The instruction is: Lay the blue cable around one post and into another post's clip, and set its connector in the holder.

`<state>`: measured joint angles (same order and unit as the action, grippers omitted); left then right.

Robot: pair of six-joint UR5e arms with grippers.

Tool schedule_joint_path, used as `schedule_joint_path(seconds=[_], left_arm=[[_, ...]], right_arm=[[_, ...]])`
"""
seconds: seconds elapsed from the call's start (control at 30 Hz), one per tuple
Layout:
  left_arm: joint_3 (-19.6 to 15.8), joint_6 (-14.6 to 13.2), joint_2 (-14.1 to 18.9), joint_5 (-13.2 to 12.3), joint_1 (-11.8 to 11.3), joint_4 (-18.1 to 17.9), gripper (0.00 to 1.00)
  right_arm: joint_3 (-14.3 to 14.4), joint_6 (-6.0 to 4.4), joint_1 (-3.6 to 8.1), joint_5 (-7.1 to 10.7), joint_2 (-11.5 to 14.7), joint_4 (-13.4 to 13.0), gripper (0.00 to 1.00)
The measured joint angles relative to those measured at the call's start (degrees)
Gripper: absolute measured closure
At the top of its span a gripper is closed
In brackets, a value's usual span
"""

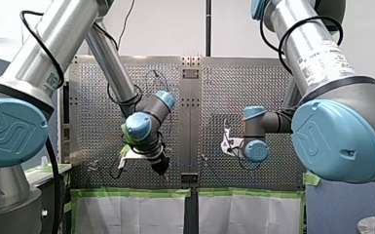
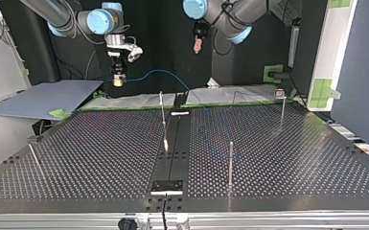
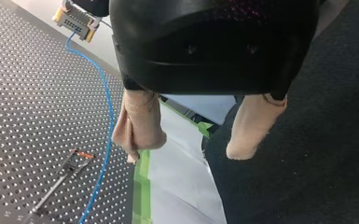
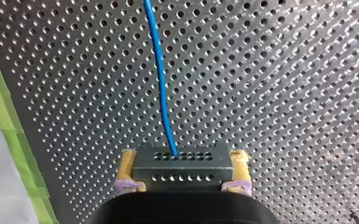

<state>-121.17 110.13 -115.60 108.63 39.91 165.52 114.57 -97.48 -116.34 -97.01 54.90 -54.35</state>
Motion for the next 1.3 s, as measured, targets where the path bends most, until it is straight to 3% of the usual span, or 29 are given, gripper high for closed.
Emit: schedule_joint_path(seconds=[0.3, 0.83, 1.1, 1.3], left_arm=[[-2.9, 1.4, -0.3, -0.3, -0.5, -4.2, 0.00], [4.3, 3.5, -7.2, -1.2, -0.3, -12.0, 0.00], [5.7, 4.3, -8.0, -1.3, -0.6, -16.4, 0.00], [5.7, 6.3, -8.1, -1.8, -0.7, -19.5, 0.00]], right_arm=[[0.0, -0.06, -0.73, 0.08, 0.0, 0.4, 0.98], [0.0, -0.14, -1.38, 0.41, 0.0, 0.3, 0.98], [0.0, -0.22, -1.58, 0.63, 0.0, 0.4, 0.98], [0.0, -0.91, -1.63, 0.67, 0.0, 0.3, 0.98]])
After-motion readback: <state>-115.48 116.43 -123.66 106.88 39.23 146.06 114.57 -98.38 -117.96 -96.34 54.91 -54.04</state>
